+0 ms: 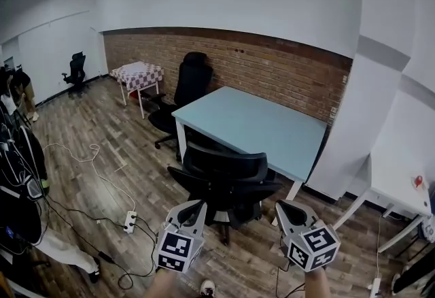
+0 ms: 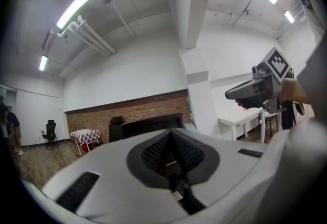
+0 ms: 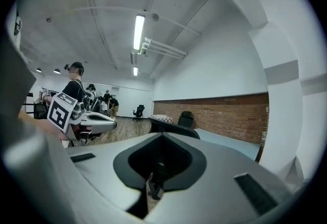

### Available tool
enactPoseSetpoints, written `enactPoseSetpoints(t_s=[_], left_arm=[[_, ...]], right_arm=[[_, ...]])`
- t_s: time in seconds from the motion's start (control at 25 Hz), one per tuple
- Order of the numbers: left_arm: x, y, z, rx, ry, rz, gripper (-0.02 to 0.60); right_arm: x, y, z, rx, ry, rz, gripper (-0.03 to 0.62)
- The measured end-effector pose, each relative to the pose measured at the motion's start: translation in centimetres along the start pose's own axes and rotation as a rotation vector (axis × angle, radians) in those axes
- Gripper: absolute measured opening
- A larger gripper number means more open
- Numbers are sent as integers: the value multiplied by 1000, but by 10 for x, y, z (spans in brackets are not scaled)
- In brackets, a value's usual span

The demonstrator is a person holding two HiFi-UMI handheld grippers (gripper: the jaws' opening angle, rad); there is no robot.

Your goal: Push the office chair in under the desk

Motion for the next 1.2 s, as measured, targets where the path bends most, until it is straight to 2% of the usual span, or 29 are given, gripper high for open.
enactPoseSetpoints(t_s=[0.4, 0.56, 0.6, 0.64, 0.68, 0.88, 1.04, 1.2], left_arm=[[42, -51, 23, -45, -55, -15, 9], [52, -70, 30, -61, -81, -12, 9], [54, -74, 33, -68, -87, -12, 11], [56, -79, 36, -73, -95, -12, 14], [59, -83, 38, -73, -103, -11, 43], [69, -105, 53, -66, -145, 2, 48], [78, -119, 69, -74, -188, 39, 125], [94, -127, 81, -40, -268, 84, 164]], right_arm=[[71, 20, 8, 33, -53, -4, 2], [90, 26, 13, 29, -79, 29, 5], [95, 27, 14, 26, -87, 39, 37], [99, 29, 16, 23, -95, 47, 37], [104, 31, 18, 20, -102, 54, 37], [123, 37, 29, -8, -136, 82, 50], [138, 38, 42, 8, -176, 88, 84], [153, 41, 56, 14, -223, 85, 124]])
Point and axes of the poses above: the fingertips, and each gripper's own axes: x forward along the fingers, y to its right, z out of its underside, the point moved 10 cm from there along -x, backward along the fingers, and after that the axes turned 3 degrees about z, right-handed, at the moved point
